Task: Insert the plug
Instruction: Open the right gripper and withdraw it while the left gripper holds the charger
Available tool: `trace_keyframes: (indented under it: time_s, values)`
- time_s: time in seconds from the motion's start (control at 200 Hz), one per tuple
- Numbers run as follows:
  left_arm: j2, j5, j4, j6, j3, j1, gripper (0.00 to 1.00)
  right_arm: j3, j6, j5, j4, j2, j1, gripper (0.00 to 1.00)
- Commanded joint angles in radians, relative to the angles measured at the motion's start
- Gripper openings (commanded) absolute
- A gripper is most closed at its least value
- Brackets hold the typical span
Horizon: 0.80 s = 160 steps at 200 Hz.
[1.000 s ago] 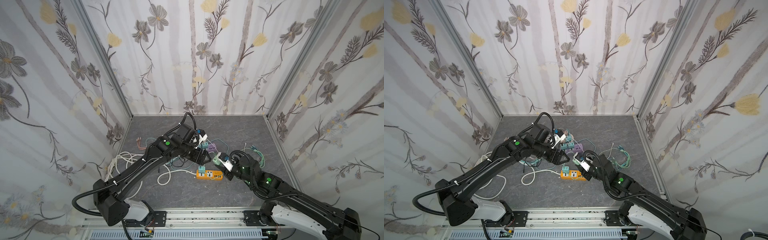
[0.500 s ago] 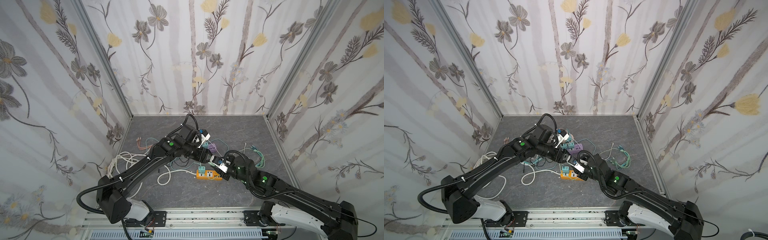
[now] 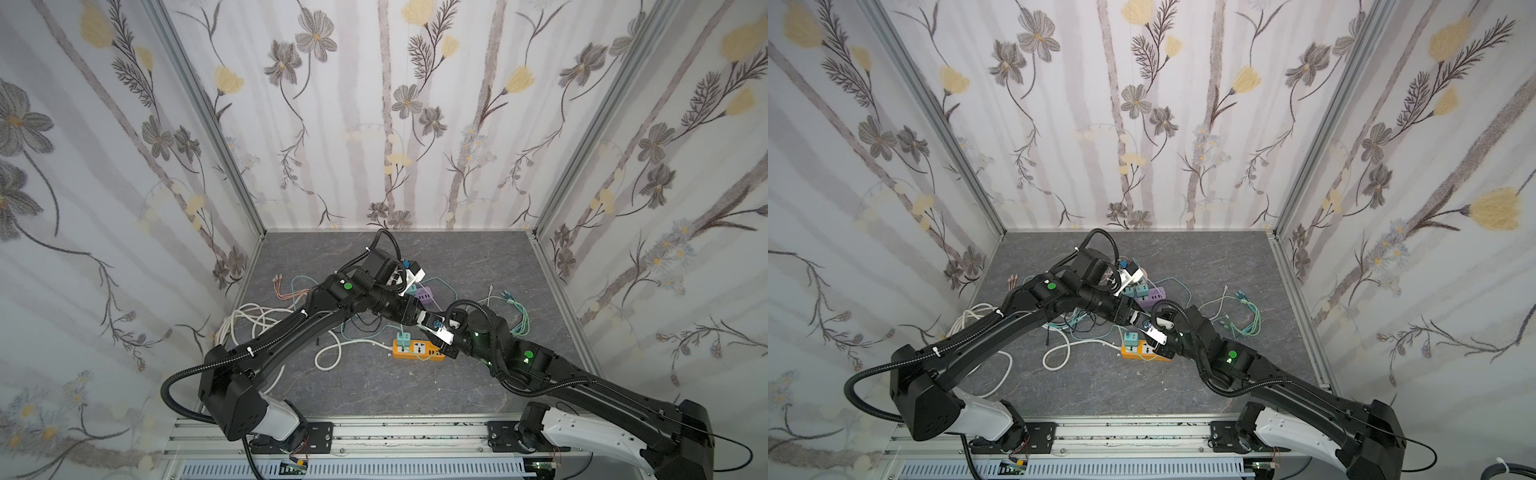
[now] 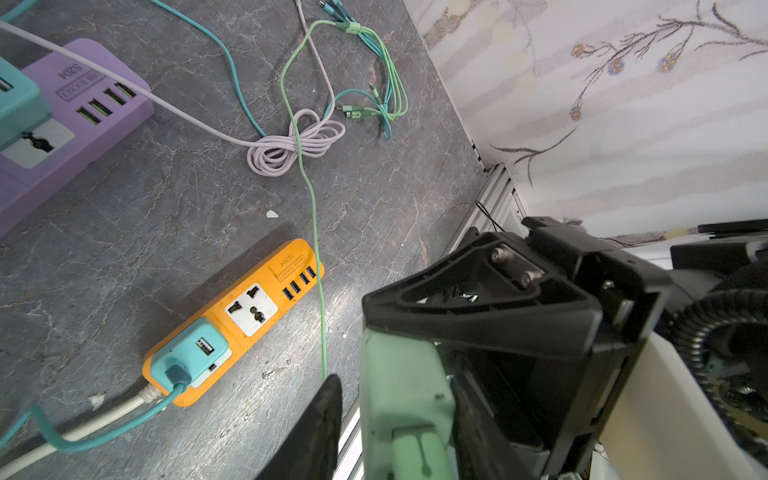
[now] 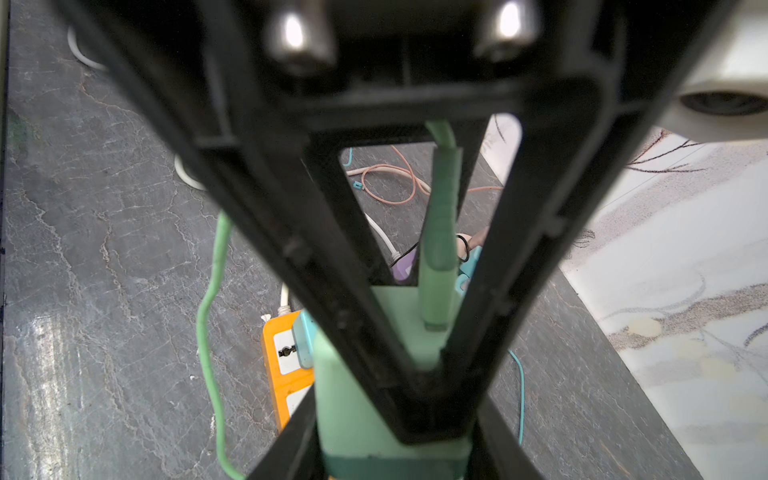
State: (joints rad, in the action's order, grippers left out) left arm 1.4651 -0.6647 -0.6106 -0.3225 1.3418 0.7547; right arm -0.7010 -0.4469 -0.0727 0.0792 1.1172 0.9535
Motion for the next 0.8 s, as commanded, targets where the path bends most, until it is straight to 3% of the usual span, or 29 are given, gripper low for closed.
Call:
trace_keyframes:
  time_s: [0.0, 0.235, 0.605, 0.794]
  values:
    - [0.001, -0.031, 0.037, 0.005, -0.003, 0.000, 0.44, -0.014, 0.030, 0.016, -0.078, 0.003, 0.000, 0.18]
    - [-0.017, -0.020, -0.044, 0.078, -0.011, 0.000, 0.44, -0.025, 0.041, 0.001, -0.066, 0.011, 0.001, 0.19]
    - [-0.027, -0.002, 0.031, 0.037, -0.040, 0.000, 0.31, -0.043, 0.065, 0.035, -0.076, 0.041, 0.002, 0.19]
    - [-0.031, 0.045, 0.082, 0.009, -0.052, 0.000, 0.32, -0.046, 0.071, 0.050, -0.077, 0.050, 0.004, 0.20]
